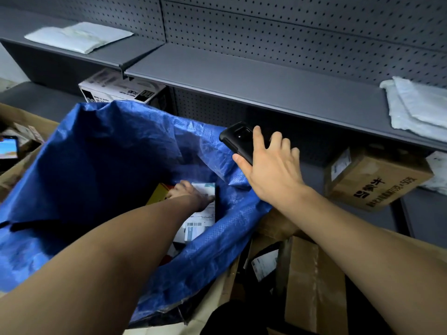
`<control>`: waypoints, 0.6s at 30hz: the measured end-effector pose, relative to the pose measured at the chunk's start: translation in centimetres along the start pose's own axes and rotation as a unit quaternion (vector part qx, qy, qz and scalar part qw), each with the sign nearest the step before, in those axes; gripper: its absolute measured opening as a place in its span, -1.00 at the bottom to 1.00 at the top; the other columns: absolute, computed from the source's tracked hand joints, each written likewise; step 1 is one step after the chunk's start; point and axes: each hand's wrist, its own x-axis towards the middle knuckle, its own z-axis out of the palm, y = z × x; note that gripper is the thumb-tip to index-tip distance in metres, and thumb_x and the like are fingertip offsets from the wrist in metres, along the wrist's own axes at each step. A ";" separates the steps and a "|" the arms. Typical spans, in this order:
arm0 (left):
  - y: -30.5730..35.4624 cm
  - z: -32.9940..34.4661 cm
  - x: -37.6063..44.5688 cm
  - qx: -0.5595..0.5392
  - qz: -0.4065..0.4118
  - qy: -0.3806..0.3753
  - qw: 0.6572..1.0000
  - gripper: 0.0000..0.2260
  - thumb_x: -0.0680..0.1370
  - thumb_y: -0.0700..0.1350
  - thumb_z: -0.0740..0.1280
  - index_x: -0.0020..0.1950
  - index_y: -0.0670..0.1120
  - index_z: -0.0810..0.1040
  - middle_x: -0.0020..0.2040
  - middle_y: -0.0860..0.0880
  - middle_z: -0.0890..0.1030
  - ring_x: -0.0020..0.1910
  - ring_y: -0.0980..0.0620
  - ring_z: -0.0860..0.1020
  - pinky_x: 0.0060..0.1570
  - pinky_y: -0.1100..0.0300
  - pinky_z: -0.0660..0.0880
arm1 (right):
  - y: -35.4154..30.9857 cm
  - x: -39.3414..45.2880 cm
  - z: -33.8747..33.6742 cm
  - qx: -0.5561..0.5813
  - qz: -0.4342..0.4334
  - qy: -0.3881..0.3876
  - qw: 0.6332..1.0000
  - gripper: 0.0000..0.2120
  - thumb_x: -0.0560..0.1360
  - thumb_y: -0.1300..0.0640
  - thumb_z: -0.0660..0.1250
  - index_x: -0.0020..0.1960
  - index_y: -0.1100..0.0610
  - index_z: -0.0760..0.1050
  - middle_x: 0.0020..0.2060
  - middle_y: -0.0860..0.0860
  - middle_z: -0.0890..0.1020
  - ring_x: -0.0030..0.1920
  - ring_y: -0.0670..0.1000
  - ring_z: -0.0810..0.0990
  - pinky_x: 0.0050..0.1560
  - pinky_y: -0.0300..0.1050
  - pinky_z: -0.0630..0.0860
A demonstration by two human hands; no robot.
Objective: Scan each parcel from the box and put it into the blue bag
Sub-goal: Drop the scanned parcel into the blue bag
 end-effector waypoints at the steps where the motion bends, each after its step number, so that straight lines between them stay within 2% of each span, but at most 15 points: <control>1: -0.2 -0.4 -0.4 0.018 0.011 0.016 1.000 0.02 0.43 0.53 0.09 0.61 -0.14 -0.14 0.56 -0.16 0.10 0.50 -0.24 0.17 0.40 -0.18 0.24 | -0.3 -0.1 0.1 -0.002 -0.003 0.000 1.000 -0.24 0.59 -0.35 0.04 0.59 0.14 0.12 0.20 0.23 0.43 0.14 0.25 0.44 0.12 0.17 0.38; 3: -0.9 -1.5 -0.8 0.038 0.024 0.041 0.998 -0.12 0.51 0.46 -0.01 0.62 -0.05 -0.20 0.59 -0.13 0.05 0.52 -0.27 0.09 0.39 -0.31 0.16 | -0.7 -0.1 0.2 -0.002 -0.006 -0.003 1.000 -0.24 0.59 -0.34 0.04 0.59 0.14 0.13 0.20 0.23 0.44 0.14 0.25 0.44 0.11 0.18 0.38; 5: -1.9 -2.1 -0.7 0.057 0.039 0.060 0.996 -0.17 0.53 0.45 -0.08 0.62 -0.02 -0.23 0.62 -0.13 -0.02 0.55 -0.29 0.01 0.39 -0.37 0.08 | -0.9 -0.1 0.1 0.002 -0.004 -0.006 1.000 -0.24 0.59 -0.34 0.05 0.59 0.15 0.13 0.21 0.24 0.44 0.16 0.26 0.44 0.13 0.19 0.38; 10: -3.9 -2.7 -0.8 0.061 0.064 0.120 0.989 -0.22 0.54 0.44 -0.18 0.61 0.02 -0.27 0.63 -0.10 -0.10 0.57 -0.27 -0.10 0.43 -0.38 -0.07 | -1.4 -0.6 -0.2 0.006 -0.009 -0.016 1.000 -0.24 0.59 -0.34 0.03 0.60 0.14 0.09 0.29 0.23 0.39 0.23 0.25 0.41 0.20 0.17 0.35; 18: -5.9 -3.6 -2.9 0.043 0.069 0.142 0.987 -0.26 0.54 0.42 -0.19 0.61 0.06 -0.23 0.63 -0.07 -0.10 0.58 -0.24 -0.11 0.44 -0.36 -0.10 | -1.9 -1.4 -0.7 0.002 -0.003 -0.026 1.000 -0.24 0.60 -0.34 0.01 0.61 0.13 0.05 0.32 0.22 0.37 0.25 0.24 0.39 0.24 0.16 0.32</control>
